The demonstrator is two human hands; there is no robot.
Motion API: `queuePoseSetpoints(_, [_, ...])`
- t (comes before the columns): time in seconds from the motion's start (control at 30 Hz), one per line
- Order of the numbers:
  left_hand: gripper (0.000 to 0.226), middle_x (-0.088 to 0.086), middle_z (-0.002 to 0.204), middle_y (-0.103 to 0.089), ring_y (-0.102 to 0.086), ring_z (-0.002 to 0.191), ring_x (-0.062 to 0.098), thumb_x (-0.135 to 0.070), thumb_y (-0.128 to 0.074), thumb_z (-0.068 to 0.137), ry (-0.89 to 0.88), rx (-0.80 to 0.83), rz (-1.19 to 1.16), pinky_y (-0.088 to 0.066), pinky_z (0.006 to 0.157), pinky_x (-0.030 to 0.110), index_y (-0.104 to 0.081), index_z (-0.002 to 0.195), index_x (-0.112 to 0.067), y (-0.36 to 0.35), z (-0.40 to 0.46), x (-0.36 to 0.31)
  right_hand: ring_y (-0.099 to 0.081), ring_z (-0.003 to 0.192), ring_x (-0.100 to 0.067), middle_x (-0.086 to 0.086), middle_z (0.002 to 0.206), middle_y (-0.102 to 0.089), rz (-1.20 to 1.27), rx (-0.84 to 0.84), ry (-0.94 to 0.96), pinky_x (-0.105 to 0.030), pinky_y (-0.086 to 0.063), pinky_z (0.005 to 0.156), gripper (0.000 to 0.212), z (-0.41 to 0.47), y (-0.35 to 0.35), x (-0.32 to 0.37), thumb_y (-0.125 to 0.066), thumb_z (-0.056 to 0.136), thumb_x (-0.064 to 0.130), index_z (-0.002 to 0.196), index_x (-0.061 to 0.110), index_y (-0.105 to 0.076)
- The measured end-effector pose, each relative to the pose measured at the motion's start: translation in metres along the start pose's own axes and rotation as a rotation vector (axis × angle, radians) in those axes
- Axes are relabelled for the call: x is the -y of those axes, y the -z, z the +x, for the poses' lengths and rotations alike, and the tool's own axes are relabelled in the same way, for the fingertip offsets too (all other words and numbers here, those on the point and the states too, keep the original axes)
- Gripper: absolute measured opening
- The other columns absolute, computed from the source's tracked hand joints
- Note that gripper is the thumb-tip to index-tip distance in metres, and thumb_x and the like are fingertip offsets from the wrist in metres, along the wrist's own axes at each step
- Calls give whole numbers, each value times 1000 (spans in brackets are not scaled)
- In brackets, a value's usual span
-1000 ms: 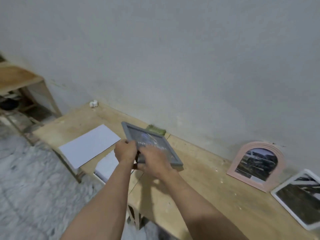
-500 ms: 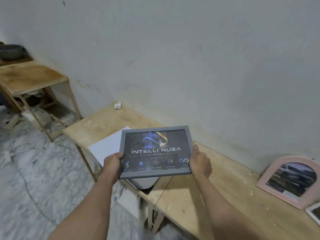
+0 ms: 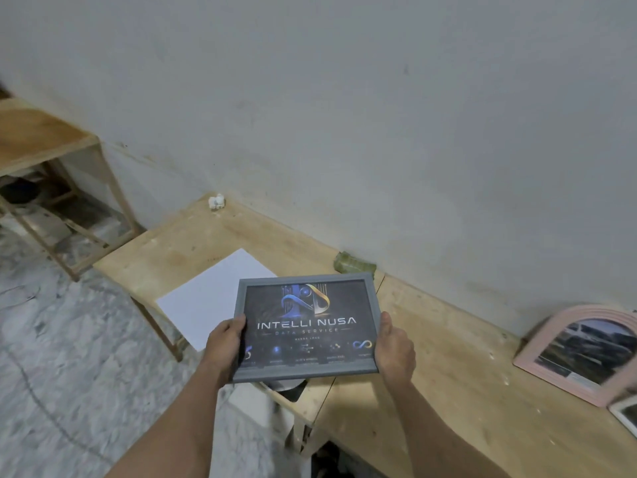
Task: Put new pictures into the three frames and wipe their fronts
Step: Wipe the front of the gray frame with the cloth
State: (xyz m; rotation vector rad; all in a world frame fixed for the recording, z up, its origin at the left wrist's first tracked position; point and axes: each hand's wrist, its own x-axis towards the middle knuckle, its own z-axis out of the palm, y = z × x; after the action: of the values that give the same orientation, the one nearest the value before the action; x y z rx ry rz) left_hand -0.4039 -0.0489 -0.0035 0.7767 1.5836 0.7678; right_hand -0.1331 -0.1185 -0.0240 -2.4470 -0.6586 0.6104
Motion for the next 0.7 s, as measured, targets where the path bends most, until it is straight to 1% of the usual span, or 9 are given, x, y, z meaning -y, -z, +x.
queuePoseSetpoints(0.07, [24,14,83,-69,-63,64,27,-21,-51,103,44,14,-63,-52,46,26,-66,103,-2,-6,19,0,-61,89,-34,-18,98,-67,111,40,-44,-37,-45,76,67,17,-9,-4,-26,97,58,99,5,-67])
queuePoseSetpoints(0.13, [21,15,83,-70,-65,66,29,-15,-53,101,64,-10,-101,-54,48,29,-68,103,0,-13,35,-2,-63,86,-34,-16,92,-68,224,137,-63,-41,-51,80,62,34,-16,0,-33,96,56,85,5,-66])
queuePoseSetpoints(0.2, [20,15,82,-70,-64,66,29,-14,-55,100,74,-31,-103,-54,51,30,-69,102,0,-24,52,-9,-63,86,-33,-16,93,-69,241,233,-89,-45,-52,85,60,68,-26,11,-35,91,57,84,6,-66])
queuePoseSetpoints(0.27, [20,16,85,-70,-64,69,30,-14,-55,100,85,-40,-98,-56,58,33,-70,99,-2,-31,64,-17,-60,90,-32,-17,100,-67,165,275,-74,-47,-49,89,62,106,-28,28,-32,84,62,91,8,-62])
queuePoseSetpoints(0.33, [19,18,88,-71,-65,71,30,-15,-56,100,97,-53,-85,-57,64,36,-71,95,-5,-35,76,-23,-56,96,-29,-13,101,-61,94,274,-31,-42,-45,90,49,143,-26,50,-37,88,54,99,11,-57])
queuePoseSetpoints(0.4, [18,15,86,-72,-66,69,29,-17,-58,100,115,-71,-81,-56,62,34,-71,92,-8,-39,93,-27,-54,107,-30,-12,110,-58,-6,263,67,-38,-42,89,40,182,-31,72,-42,93,43,113,10,-56])
queuePoseSetpoints(0.47, [17,11,81,-74,-68,68,28,-19,-59,99,145,-102,-95,-56,61,33,-72,95,-9,-44,114,-29,-51,114,-33,-15,122,-53,-187,307,211,-36,-41,90,41,224,-51,92,-40,97,36,125,8,-50])
queuePoseSetpoints(0.6, [16,-1,66,-75,-69,53,14,-20,-60,99,156,-164,-62,-54,58,29,-73,92,-12,-50,146,-30,-49,118,-34,-18,131,-51,-411,357,383,-40,-45,96,43,278,-104,114,-44,95,34,128,7,-49])
queuePoseSetpoints(0.7, [17,-2,65,-74,-68,52,11,-19,-60,99,157,-182,-57,-54,54,25,-72,89,-11,-53,156,-31,-42,127,-36,-18,140,-44,-597,302,443,-42,-36,103,49,287,-132,112,-51,93,30,136,7,-43])
